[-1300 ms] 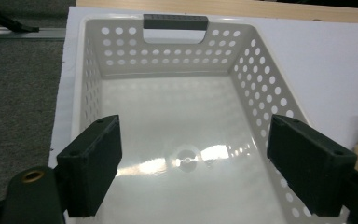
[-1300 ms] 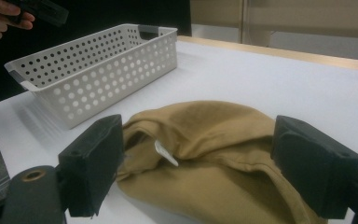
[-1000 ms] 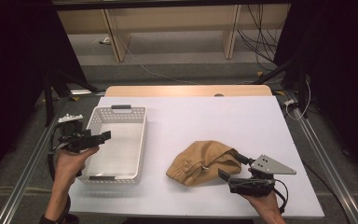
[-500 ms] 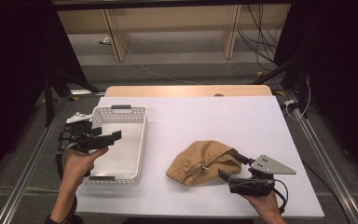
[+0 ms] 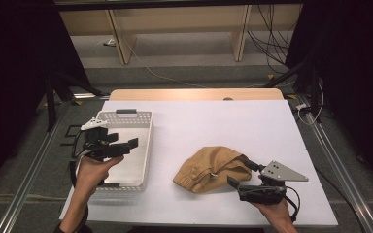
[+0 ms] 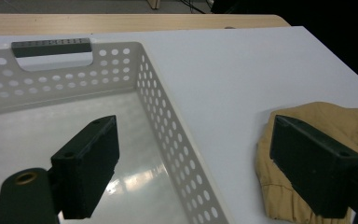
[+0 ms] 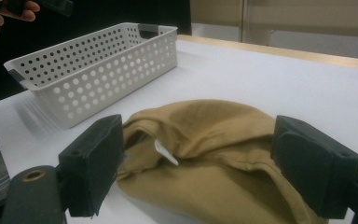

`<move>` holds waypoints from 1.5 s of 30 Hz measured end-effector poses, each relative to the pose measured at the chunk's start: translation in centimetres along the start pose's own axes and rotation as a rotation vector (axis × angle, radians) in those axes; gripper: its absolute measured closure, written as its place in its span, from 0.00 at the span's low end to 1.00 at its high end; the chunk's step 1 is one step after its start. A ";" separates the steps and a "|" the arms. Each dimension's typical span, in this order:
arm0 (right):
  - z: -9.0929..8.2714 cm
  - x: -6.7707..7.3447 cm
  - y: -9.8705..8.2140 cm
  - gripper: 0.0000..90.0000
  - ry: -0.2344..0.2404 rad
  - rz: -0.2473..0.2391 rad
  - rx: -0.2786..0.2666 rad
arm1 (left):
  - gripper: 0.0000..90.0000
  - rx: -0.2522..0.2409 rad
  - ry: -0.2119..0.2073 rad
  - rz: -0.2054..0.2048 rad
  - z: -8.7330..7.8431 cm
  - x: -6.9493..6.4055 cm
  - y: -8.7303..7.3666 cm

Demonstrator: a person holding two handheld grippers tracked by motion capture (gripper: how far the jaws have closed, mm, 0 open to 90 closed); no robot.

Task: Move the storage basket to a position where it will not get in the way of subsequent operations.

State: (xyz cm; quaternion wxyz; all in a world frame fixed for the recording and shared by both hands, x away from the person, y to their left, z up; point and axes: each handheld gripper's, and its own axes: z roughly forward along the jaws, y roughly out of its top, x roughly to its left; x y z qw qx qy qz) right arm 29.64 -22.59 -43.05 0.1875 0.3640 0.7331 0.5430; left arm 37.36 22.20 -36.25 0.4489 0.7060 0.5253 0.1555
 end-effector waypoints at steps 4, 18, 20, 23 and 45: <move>0.0 0.0 0.0 0.20 0.000 -0.001 0.000 | 0.18 0.004 -0.011 0.012 0.1 -0.6 0.0; 0.0 0.0 0.0 0.20 0.004 -0.001 0.003 | 0.17 0.020 -0.057 0.050 1.5 -2.8 -0.8; 0.0 0.0 0.0 0.20 0.005 -0.001 0.004 | 0.17 0.020 -0.064 0.058 1.6 -3.2 -0.9; 0.0 0.0 0.0 0.20 0.006 0.000 0.005 | 0.17 0.022 -0.074 0.073 1.8 -3.7 -1.0; 0.0 -0.2 -0.1 0.20 0.009 0.003 0.008 | 0.17 0.053 -0.154 0.128 3.5 -7.3 -2.1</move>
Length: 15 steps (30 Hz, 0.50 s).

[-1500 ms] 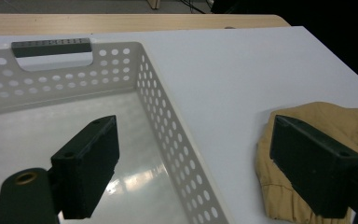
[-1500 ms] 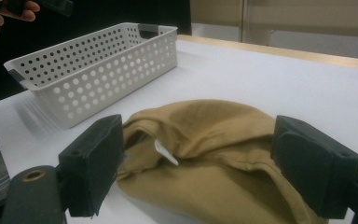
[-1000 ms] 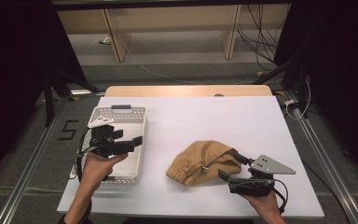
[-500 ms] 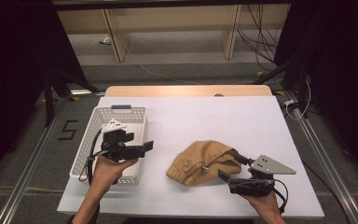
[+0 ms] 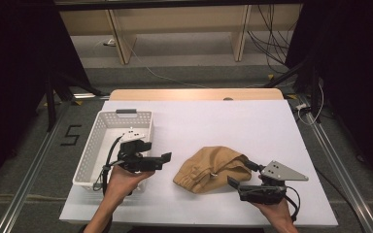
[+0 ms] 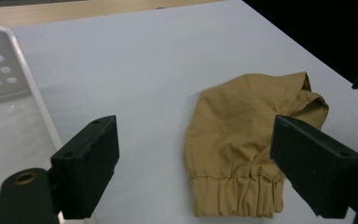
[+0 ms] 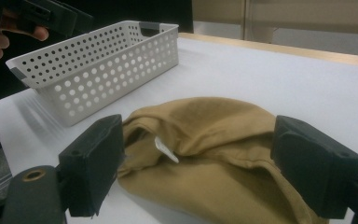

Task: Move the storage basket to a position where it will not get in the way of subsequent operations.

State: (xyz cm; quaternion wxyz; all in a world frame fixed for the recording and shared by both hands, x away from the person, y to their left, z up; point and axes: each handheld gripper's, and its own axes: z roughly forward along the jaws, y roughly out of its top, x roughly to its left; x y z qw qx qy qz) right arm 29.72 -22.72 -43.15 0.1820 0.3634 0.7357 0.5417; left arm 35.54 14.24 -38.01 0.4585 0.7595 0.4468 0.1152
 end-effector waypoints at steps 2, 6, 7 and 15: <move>0.0 0.0 0.0 0.20 0.001 0.000 0.000 | 0.17 0.004 -0.005 0.005 0.3 -0.3 -0.1; 0.0 0.0 0.0 0.20 0.002 0.000 0.000 | 0.17 0.015 -0.014 0.013 0.7 -0.6 -0.3; 0.0 0.0 0.0 0.20 0.002 0.000 0.000 | 0.17 0.018 -0.016 0.015 0.8 -0.7 -0.4; 0.0 0.0 0.0 0.20 0.002 0.001 0.004 | 0.17 0.041 -0.030 0.025 1.7 -1.5 -0.9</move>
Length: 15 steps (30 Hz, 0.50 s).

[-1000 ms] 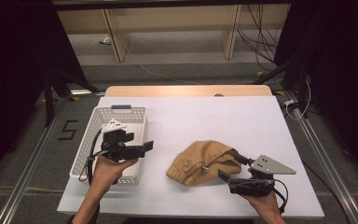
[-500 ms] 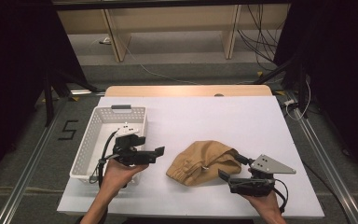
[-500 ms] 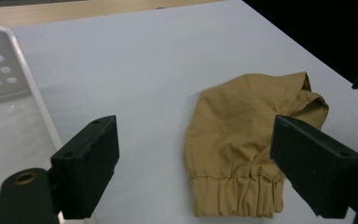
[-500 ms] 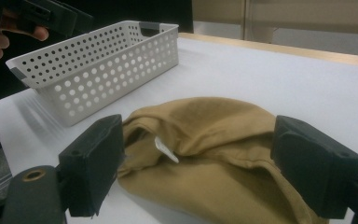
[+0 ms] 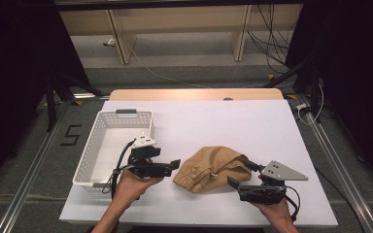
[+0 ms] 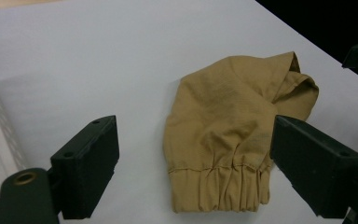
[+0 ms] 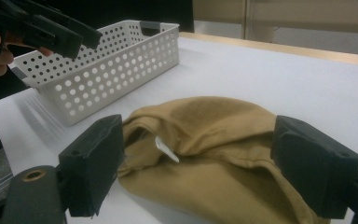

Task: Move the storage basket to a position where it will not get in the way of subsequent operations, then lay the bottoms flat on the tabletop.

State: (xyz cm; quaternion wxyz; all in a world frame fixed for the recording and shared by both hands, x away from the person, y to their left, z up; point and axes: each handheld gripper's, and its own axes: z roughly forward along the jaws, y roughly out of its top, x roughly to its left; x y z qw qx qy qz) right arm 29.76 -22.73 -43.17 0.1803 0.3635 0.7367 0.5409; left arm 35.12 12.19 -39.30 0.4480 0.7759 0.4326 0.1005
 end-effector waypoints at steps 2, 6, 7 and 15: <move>0.0 0.0 0.0 0.20 0.000 0.000 0.000 | 0.17 0.003 -0.003 0.003 0.1 -0.1 -0.1; 0.1 0.0 0.0 0.21 0.001 0.000 0.003 | 0.17 0.003 -0.001 0.002 0.2 -0.2 -0.2; 0.1 0.0 0.0 0.21 0.002 0.001 0.007 | 0.17 0.002 -0.001 0.001 0.2 -0.2 -0.2; 0.7 0.1 0.4 0.23 0.024 -0.041 0.066 | 0.17 -0.010 -0.003 0.006 0.4 -0.5 -0.6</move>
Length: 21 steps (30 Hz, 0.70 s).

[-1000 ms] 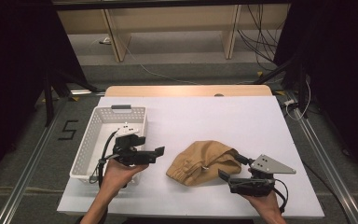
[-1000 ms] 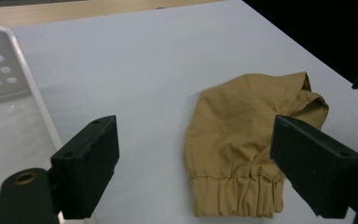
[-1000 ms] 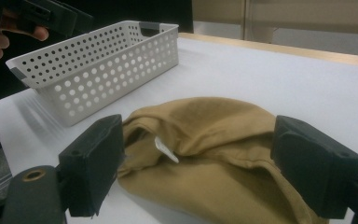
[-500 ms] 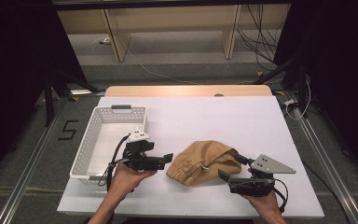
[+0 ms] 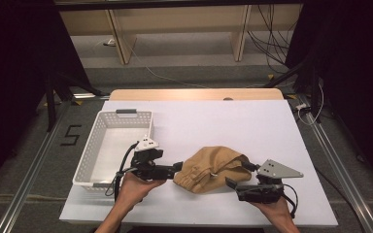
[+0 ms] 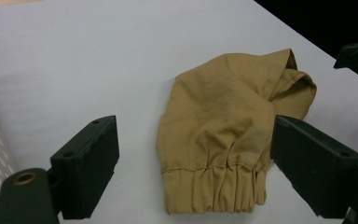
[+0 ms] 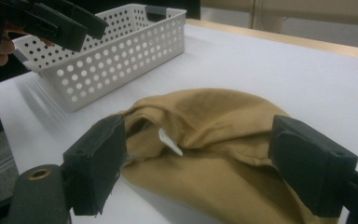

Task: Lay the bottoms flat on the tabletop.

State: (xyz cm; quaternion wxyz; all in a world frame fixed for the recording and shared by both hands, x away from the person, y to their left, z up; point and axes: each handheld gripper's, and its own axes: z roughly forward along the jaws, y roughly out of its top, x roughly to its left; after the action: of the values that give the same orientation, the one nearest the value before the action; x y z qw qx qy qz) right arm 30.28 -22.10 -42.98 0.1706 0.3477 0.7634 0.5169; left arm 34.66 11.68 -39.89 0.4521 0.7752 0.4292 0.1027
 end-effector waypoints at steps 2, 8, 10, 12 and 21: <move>0.3 0.1 0.2 0.24 0.003 -0.013 0.015 | 0.17 0.004 -0.004 -0.002 0.1 -0.1 -0.2; 1.0 0.6 1.2 0.26 0.008 -0.096 0.070 | 0.17 0.016 -0.012 0.006 0.5 -0.5 -0.3; 1.4 0.8 1.6 0.27 0.016 -0.114 0.083 | 0.17 0.016 -0.012 0.005 0.6 -0.5 -0.4; 1.9 1.0 2.1 0.28 0.037 -0.121 0.103 | 0.17 0.015 -0.012 0.004 0.6 -0.5 -0.4; 5.6 1.9 3.8 0.37 0.086 -0.189 0.223 | 0.17 -0.001 -0.006 -0.002 0.2 -0.3 -0.3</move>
State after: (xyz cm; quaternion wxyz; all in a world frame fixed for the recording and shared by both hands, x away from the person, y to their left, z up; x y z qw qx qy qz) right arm 33.77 -16.13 -41.65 0.1461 0.2686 0.8520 0.4249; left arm 34.41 11.42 -40.14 0.4541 0.7747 0.4284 0.1001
